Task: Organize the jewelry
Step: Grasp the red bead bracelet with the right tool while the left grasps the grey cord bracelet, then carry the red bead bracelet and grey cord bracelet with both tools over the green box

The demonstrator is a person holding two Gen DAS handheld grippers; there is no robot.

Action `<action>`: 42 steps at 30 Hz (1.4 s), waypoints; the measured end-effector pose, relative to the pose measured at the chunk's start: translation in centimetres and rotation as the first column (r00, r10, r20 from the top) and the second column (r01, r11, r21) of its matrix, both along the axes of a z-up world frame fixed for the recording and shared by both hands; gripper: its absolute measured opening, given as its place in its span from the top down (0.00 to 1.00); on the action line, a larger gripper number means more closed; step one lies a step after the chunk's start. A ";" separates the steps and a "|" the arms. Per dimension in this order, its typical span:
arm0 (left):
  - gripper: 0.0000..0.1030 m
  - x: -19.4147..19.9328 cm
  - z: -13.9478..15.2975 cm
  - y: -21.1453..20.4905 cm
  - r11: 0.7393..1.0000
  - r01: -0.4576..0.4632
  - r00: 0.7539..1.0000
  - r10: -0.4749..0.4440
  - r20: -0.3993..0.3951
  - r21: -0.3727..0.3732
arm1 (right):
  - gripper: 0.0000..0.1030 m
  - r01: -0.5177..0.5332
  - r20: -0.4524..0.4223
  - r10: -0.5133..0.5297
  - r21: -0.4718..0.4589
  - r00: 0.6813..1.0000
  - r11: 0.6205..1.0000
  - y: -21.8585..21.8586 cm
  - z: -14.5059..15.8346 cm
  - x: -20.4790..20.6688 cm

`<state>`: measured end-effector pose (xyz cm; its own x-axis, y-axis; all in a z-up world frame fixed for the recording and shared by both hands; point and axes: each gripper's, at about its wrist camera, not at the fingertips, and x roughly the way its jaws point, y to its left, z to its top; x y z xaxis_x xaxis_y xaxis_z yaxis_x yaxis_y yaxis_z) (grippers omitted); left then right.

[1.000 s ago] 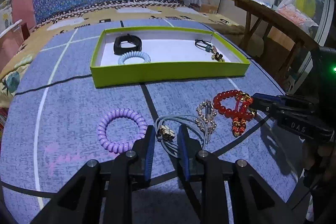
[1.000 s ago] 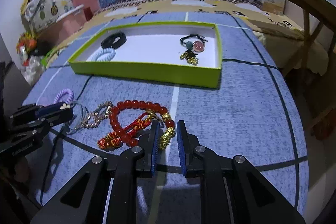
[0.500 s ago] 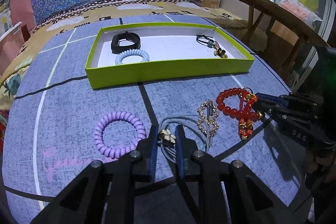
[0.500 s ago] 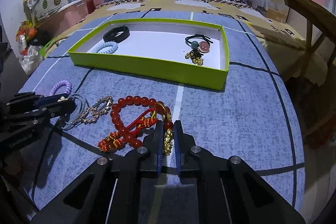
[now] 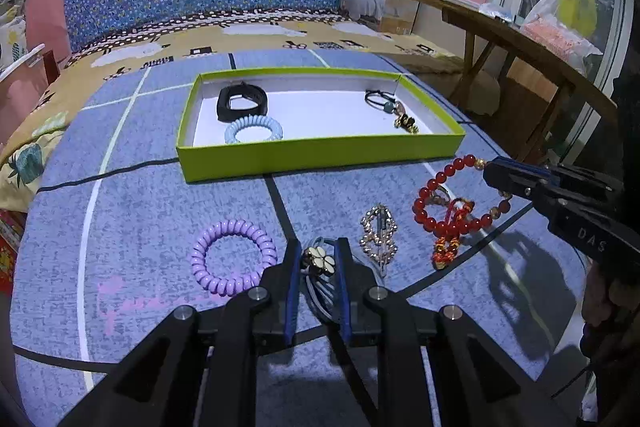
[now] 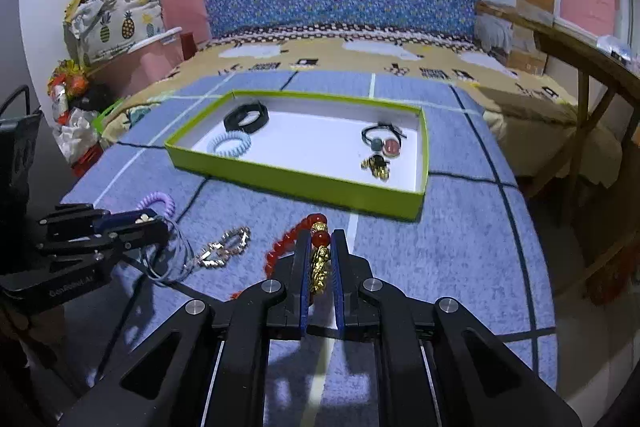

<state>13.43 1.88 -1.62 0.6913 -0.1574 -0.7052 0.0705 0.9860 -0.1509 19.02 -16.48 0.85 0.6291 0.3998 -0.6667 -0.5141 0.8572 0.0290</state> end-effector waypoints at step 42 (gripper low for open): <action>0.83 5.3 7.7 1.2 0.999 0.013 0.982 -0.021 0.189 0.045 | 0.91 -0.034 0.114 0.025 0.078 0.993 0.996 1.0 6.0 4.9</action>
<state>18.68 3.11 6.13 0.8108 -0.1420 -0.5679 0.1103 0.9898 -0.0900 23.89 -15.49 6.89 0.6855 0.4681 -0.5576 -0.5427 0.8391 0.0372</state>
